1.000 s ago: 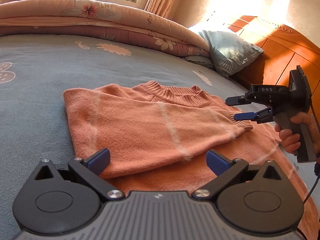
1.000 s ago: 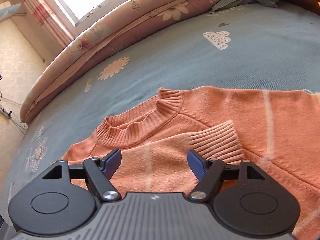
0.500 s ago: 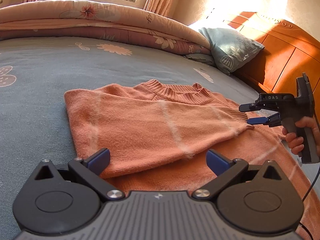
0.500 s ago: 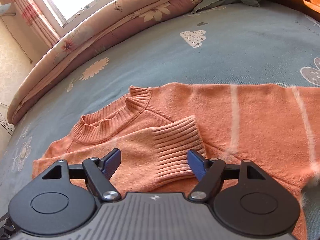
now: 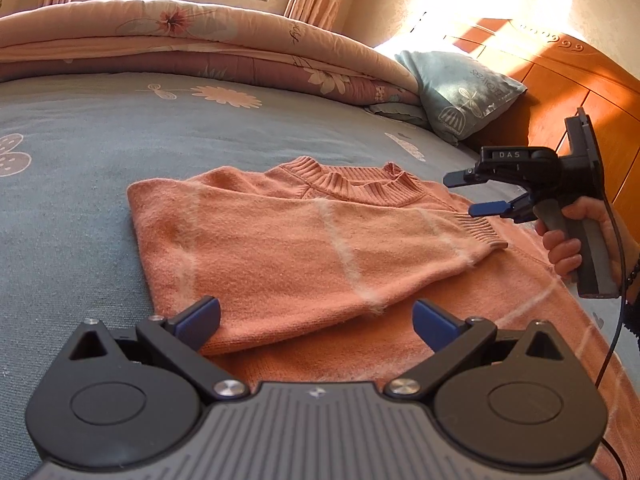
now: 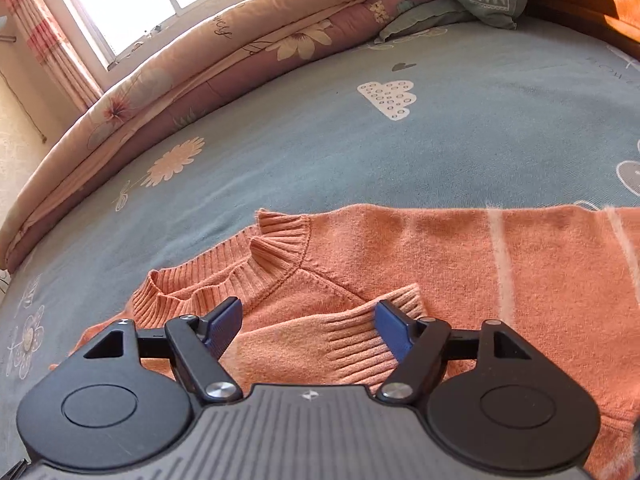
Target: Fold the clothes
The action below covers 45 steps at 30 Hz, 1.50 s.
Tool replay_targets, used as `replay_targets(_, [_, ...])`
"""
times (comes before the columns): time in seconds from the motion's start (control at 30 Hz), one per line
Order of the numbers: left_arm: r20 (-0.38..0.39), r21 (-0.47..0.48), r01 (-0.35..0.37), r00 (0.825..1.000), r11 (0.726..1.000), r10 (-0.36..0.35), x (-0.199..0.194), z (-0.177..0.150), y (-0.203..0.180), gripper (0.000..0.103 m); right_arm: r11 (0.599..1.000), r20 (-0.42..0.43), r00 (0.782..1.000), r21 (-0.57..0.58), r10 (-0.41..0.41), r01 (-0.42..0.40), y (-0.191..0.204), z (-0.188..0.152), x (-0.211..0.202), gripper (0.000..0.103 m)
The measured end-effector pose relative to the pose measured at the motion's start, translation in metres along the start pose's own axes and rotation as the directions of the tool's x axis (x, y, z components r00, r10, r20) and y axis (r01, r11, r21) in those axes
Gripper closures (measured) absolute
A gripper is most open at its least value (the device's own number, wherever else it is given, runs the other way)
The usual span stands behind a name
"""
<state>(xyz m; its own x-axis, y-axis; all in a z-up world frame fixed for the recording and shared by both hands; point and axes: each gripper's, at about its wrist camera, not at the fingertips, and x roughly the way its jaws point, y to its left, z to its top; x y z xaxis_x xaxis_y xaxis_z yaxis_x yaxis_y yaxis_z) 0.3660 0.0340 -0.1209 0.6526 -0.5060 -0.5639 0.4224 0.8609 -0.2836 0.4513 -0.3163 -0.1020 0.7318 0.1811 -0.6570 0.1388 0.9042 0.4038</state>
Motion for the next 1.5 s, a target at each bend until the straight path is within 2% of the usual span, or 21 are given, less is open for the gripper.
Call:
replay_targets(0.07, [-0.002, 0.000, 0.002, 1.000, 1.000, -0.002, 0.000, 0.000, 0.000, 0.001, 0.992, -0.061, 0.991, -0.034, 0.122, -0.124, 0.021, -0.003, 0.000, 0.025])
replay_targets(0.1, [-0.004, 0.000, 0.004, 1.000, 1.000, -0.004, -0.001, 0.000, 0.000, 0.001, 0.982, -0.108, 0.978, -0.042, 0.176, -0.182, 0.033, -0.005, 0.004, 0.025])
replay_targets(0.17, [-0.006, 0.000, 0.006, 1.000, 1.000, -0.006, -0.001, 0.001, 0.001, 0.001, 0.954, -0.189, 0.939, -0.041, 0.286, -0.299, 0.056, -0.012, 0.014, 0.025])
replay_targets(0.27, [-0.010, -0.001, 0.009, 1.000, 1.000, -0.009, -0.002, 0.001, 0.001, 0.001, 0.904, -0.274, 0.873, -0.028, 0.404, -0.427, 0.093, -0.022, 0.034, 0.025])
replay_targets(0.33, [-0.010, 0.004, 0.007, 1.000, 1.000, -0.007, -0.004, 0.002, 0.002, 0.001, 0.870, -0.341, 0.823, -0.032, 0.454, -0.493, 0.117, -0.030, 0.051, 0.025])
replay_targets(0.4, [-0.007, 0.019, -0.007, 1.000, 1.000, 0.007, -0.012, 0.004, 0.005, 0.001, 0.859, -0.392, 0.805, -0.067, 0.444, -0.507, 0.136, -0.038, 0.068, 0.025])
replay_targets(0.47, [-0.002, 0.034, -0.020, 1.000, 0.999, 0.020, -0.019, 0.006, 0.008, 0.001, 0.869, -0.421, 0.821, -0.133, 0.386, -0.476, 0.151, -0.048, 0.080, 0.025])
replay_targets(0.5, [0.000, 0.041, -0.027, 1.000, 0.999, 0.027, -0.023, 0.007, 0.009, 0.001, 0.866, -0.408, 0.833, -0.170, 0.373, -0.470, 0.153, -0.050, 0.081, 0.025])
replay_targets(0.6, [0.006, 0.064, -0.048, 0.999, 0.997, 0.048, -0.034, 0.010, 0.014, 0.001, 0.899, -0.312, 0.899, -0.214, 0.308, -0.382, 0.151, -0.041, 0.077, 0.025])
replay_targets(0.63, [0.009, 0.071, -0.055, 0.998, 0.996, 0.054, -0.038, 0.011, 0.015, 0.001, 0.911, -0.305, 0.902, -0.182, 0.305, -0.369, 0.150, -0.038, 0.078, 0.025])
replay_targets(0.67, [0.011, 0.079, -0.062, 0.998, 0.995, 0.061, -0.042, 0.012, 0.017, 0.001, 0.914, -0.309, 0.898, -0.160, 0.313, -0.374, 0.152, -0.036, 0.076, 0.025])
replay_targets(0.77, [0.018, 0.101, -0.082, 0.997, 0.992, 0.081, -0.053, 0.014, 0.021, 0.001, 0.882, -0.315, 0.880, -0.197, 0.356, -0.428, 0.172, -0.039, 0.066, 0.025])
replay_targets(0.8, [0.021, 0.108, -0.089, 0.996, 0.990, 0.088, -0.057, 0.015, 0.023, 0.001, 0.875, -0.326, 0.869, -0.190, 0.371, -0.445, 0.179, -0.040, 0.064, 0.025])
replay_targets(0.87, [0.020, 0.102, -0.107, 0.994, 0.989, 0.105, -0.064, 0.015, 0.032, 0.001, 0.860, -0.363, 0.835, -0.144, 0.415, -0.490, 0.195, -0.043, 0.069, 0.025])
replay_targets(0.93, [0.022, 0.066, -0.108, 0.994, 0.992, 0.107, -0.068, 0.014, 0.042, 0.001, 0.847, -0.391, 0.808, -0.116, 0.441, -0.519, 0.211, -0.048, 0.075, 0.025])
replay_targets(1.07, [0.029, 0.026, -0.093, 0.995, 0.995, 0.092, -0.072, 0.014, 0.051, 0.001, 0.825, -0.437, 0.785, -0.150, 0.439, -0.545, 0.245, -0.062, 0.090, 0.025])
replay_targets(1.13, [0.029, 0.025, -0.081, 0.996, 0.996, 0.080, -0.072, 0.014, 0.051, 0.001, 0.823, -0.449, 0.786, -0.171, 0.424, -0.542, 0.256, -0.068, 0.099, 0.025])
replay_targets(1.23, [0.030, 0.020, -0.071, 0.997, 0.997, 0.071, -0.073, 0.014, 0.051, 0.001, 0.834, -0.433, 0.818, -0.223, 0.380, -0.505, 0.265, -0.074, 0.114, 0.025])
replay_targets(1.4, [0.037, 0.011, -0.060, 0.998, 0.998, 0.060, -0.073, 0.014, 0.050, 0.001, 0.847, -0.388, 0.835, -0.206, 0.390, -0.491, 0.268, -0.068, 0.124, 0.024])
replay_targets(1.5, [0.041, 0.005, -0.053, 0.998, 0.999, 0.053, -0.072, 0.014, 0.049, 0.001, 0.855, -0.375, 0.849, -0.217, 0.373, -0.471, 0.271, -0.065, 0.116, 0.024])
